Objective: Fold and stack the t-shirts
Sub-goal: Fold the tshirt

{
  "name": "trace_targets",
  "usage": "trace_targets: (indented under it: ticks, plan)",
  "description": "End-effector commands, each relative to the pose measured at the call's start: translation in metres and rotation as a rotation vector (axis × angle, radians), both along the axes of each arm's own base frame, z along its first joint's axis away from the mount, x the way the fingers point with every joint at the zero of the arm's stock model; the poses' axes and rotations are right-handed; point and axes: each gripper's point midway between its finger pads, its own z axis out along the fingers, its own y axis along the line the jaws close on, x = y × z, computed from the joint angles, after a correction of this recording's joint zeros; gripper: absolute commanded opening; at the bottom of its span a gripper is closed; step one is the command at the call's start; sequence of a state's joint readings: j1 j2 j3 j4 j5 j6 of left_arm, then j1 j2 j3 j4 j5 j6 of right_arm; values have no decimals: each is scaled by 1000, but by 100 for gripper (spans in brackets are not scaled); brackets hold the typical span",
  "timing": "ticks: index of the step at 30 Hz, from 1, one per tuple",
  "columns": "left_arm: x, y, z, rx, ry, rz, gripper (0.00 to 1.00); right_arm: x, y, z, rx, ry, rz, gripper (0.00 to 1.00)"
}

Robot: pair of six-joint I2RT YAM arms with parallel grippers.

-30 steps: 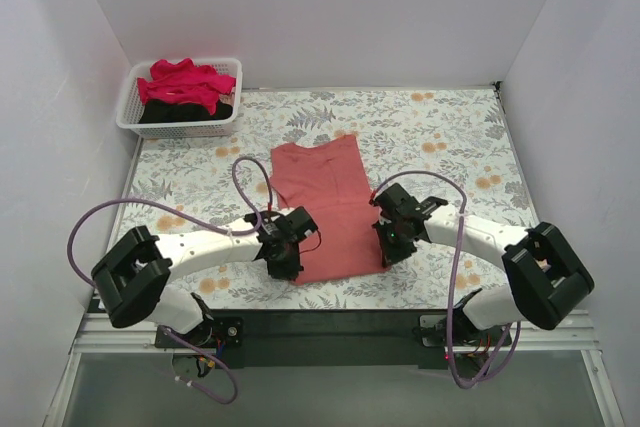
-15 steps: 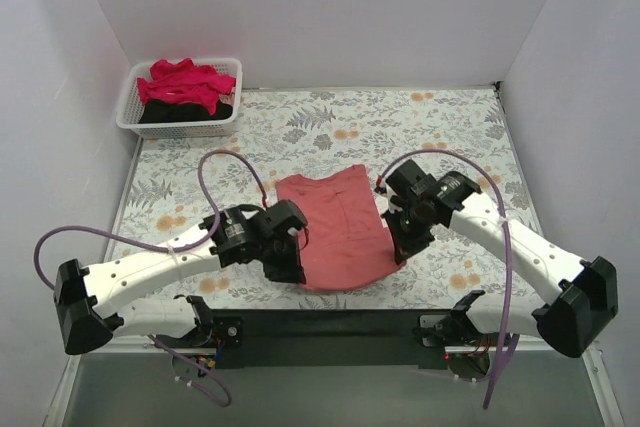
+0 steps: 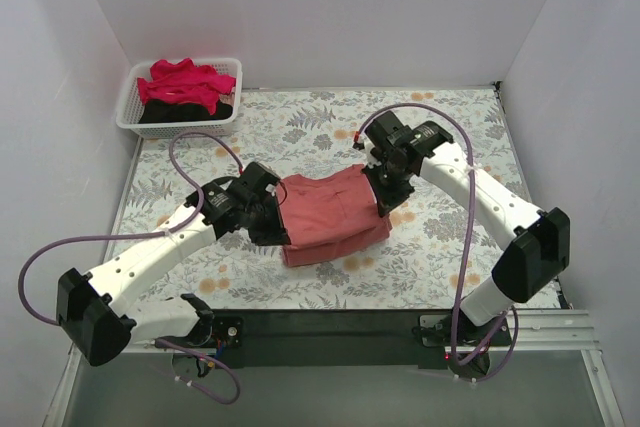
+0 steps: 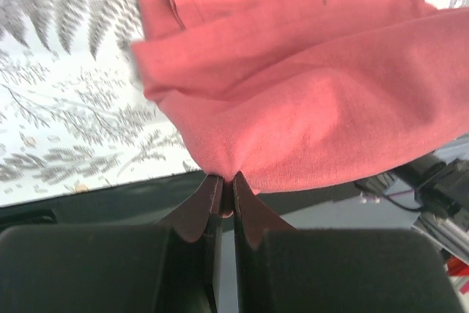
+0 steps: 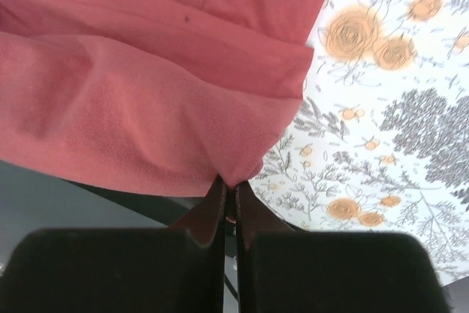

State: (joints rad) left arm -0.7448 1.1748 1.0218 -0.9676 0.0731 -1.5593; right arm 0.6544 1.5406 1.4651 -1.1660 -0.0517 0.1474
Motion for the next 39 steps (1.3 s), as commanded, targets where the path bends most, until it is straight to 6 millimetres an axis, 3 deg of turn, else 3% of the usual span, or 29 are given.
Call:
trace_targets:
  ticks: [1, 7, 17, 21, 22, 28, 32, 35, 39]
  plan:
    - [21, -1, 17, -42, -62, -26, 0, 24, 4, 15, 6, -56, 20, 1]
    - [49, 1, 27, -58, -109, -16, 0, 57, 18, 26, 29, -100, 19, 1]
    - [104, 19, 1, -67, -107, 59, 0, 113, 33, 17, 41, -114, 3, 1]
    - [129, 28, -19, -62, -96, 97, 0, 136, 41, -5, 40, -101, -7, 1]
    - [139, 28, -20, -67, -119, 100, 0, 143, 42, -18, 32, -80, -16, 1]
    - [171, 26, -46, -49, -153, 97, 0, 170, 44, -53, 49, -88, -65, 1]
    - [177, 28, -77, -7, -102, 105, 0, 178, 39, -71, 51, -90, -93, 1]
    - [180, 29, -90, 5, -91, 108, 0, 178, 35, -85, 48, -82, -114, 1]
    - [184, 28, -78, -11, -128, 114, 0, 174, 30, -90, 45, -87, -130, 1]
